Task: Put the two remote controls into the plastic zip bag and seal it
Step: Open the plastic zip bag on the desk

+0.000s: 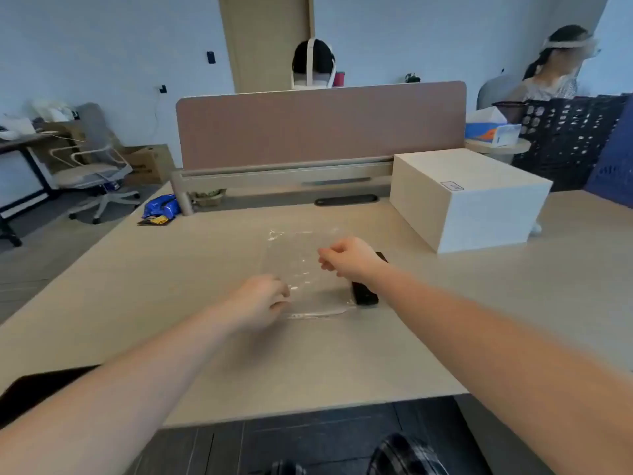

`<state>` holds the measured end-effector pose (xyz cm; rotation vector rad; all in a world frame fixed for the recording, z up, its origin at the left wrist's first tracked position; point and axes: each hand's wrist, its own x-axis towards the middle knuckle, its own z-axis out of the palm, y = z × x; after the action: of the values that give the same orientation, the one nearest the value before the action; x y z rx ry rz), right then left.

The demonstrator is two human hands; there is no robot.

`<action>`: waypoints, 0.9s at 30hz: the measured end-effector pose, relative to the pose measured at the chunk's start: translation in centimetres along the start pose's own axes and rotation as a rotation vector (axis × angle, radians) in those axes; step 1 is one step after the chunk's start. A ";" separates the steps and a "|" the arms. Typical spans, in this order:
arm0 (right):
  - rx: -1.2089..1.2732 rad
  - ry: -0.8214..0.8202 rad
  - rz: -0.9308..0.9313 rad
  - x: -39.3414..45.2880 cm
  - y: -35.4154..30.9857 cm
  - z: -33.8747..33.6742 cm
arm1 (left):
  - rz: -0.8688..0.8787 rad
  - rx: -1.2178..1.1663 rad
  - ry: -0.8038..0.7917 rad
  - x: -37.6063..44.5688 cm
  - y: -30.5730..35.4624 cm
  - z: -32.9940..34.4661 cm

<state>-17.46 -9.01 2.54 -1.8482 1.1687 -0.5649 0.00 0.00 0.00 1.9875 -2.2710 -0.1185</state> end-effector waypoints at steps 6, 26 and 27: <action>-0.054 0.001 -0.019 -1.7 0.8 0.3 | 0.056 -0.038 -0.016 -1.0 1.0 1.8; 0.511 -0.162 0.287 -2.4 3.8 2.9 | -0.187 -0.238 0.194 2.1 2.4 2.4; 0.568 -0.153 0.284 -2.4 3.8 3.0 | -0.188 -0.269 0.194 2.1 2.4 2.5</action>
<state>-18.25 -6.41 -2.11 -1.1981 1.0130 -0.5159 -3.04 -1.85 -2.06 1.9698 -1.8418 -0.2248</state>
